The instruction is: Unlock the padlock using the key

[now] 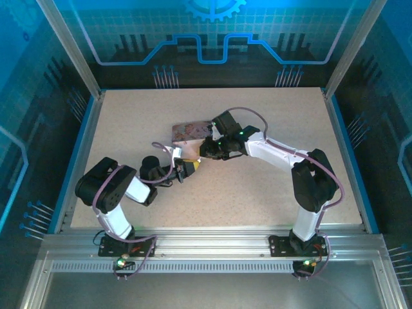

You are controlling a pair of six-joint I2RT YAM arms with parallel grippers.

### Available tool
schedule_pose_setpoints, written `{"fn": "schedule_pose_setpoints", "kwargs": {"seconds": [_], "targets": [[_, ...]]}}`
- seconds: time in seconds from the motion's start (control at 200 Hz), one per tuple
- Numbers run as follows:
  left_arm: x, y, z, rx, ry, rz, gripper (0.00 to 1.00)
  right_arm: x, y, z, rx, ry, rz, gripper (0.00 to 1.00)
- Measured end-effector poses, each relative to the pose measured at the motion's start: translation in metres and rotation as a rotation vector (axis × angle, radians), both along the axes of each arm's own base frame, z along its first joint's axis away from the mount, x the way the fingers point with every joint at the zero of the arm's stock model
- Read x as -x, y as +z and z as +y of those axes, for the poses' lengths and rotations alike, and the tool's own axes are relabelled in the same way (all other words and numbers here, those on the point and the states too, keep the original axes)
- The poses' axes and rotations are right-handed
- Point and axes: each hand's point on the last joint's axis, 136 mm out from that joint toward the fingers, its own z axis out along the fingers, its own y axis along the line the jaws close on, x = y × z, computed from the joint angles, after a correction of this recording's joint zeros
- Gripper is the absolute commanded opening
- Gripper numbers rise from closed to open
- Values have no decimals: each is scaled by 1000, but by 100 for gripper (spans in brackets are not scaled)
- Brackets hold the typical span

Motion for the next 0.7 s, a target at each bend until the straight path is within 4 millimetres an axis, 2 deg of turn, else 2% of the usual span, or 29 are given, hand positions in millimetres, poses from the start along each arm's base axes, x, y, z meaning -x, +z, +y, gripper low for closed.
{"fn": "schedule_pose_setpoints", "kwargs": {"seconds": [0.7], "targets": [[-3, 2, -3, 42, 31, 74, 0, -5, -1, 1, 12, -14, -37, 0]]}}
